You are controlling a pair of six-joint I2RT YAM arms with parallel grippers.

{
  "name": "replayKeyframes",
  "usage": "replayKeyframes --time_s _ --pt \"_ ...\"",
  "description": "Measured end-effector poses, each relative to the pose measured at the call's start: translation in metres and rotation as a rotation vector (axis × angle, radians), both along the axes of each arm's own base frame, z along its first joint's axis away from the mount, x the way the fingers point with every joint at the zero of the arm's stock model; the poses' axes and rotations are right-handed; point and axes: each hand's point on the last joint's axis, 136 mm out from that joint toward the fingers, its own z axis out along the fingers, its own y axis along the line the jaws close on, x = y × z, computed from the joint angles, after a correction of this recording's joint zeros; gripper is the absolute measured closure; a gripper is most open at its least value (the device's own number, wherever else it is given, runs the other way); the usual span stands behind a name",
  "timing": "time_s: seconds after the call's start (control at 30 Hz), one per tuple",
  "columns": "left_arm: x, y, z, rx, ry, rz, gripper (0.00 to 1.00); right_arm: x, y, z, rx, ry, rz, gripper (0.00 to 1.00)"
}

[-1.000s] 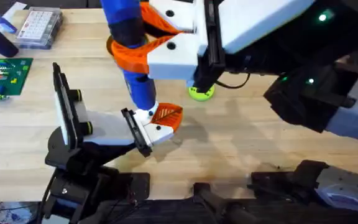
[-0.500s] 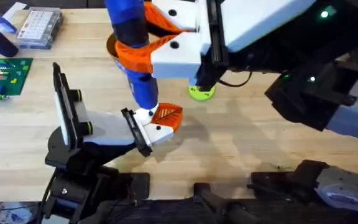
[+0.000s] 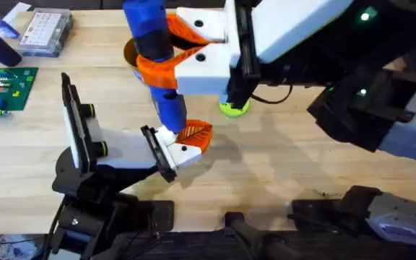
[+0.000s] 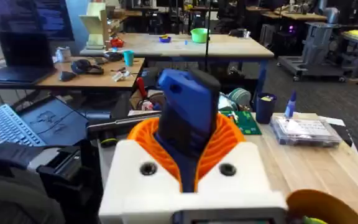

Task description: Pick up the gripper from the table and insert it into the empty holder that is missing its gripper. Then pick up a screw, insert it into the mounting hole, and use the screwdriver to tighten it. Finally, clean up the table by picking up the vegetable and placing it into the bucket.

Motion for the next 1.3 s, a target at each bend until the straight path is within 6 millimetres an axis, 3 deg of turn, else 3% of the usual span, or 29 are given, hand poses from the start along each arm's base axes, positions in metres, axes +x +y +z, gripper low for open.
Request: replayKeyframes --time_s 1.3 --pt "0.0 0.0 0.0 0.0 0.0 0.0 0.988 -0.0013 -0.0011 0.0075 0.027 -0.025 0.001 0.924"
